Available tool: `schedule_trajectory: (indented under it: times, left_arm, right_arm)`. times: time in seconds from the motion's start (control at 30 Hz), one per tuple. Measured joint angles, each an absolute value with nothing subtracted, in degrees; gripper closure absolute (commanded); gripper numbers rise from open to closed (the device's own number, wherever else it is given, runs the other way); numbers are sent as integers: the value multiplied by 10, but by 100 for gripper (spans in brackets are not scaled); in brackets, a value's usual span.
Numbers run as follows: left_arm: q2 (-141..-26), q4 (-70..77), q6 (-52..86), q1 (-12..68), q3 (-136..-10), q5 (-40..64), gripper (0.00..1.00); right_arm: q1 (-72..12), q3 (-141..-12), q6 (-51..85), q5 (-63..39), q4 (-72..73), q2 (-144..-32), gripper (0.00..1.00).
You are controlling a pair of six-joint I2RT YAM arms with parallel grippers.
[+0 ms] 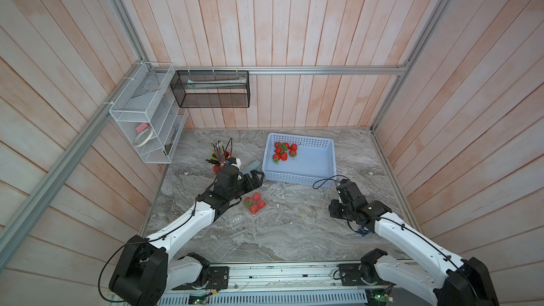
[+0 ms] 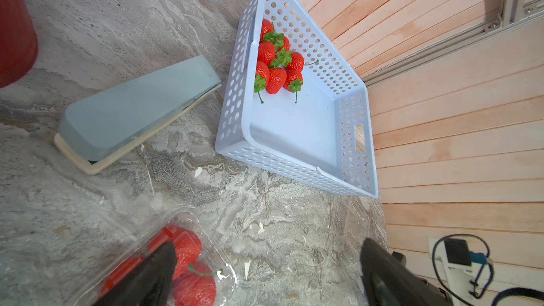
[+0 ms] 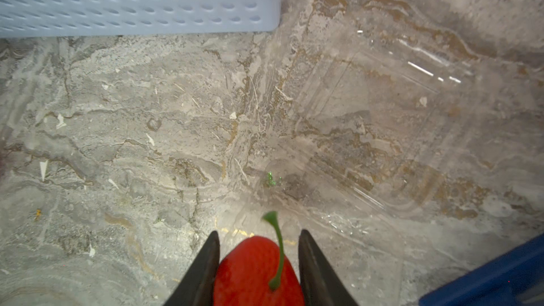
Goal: Pack strawberries into containers
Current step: Place the strawberry in the packing box.
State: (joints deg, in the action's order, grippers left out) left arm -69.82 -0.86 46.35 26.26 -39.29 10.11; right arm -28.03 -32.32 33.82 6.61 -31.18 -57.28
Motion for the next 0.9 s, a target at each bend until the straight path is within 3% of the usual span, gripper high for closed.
schedule_trajectory:
  times: [0.5, 0.67, 0.8, 0.9]
  left_arm:
    - [-680, -9, 472, 263, -378, 100, 1]
    - [-680, -9, 472, 263, -374, 100, 1]
    - [-680, -10, 473, 263, -373, 100, 1]
    - [-675, -15, 472, 263, -373, 100, 1]
  right_arm:
    - [-324, -233, 404, -8, -160, -630, 96]
    - [-378, -275, 409, -15, -103, -712, 85]
    - [-403, -357, 403, -24, -70, -815, 66]
    - [-412, -408, 400, -37, -39, -878, 58]
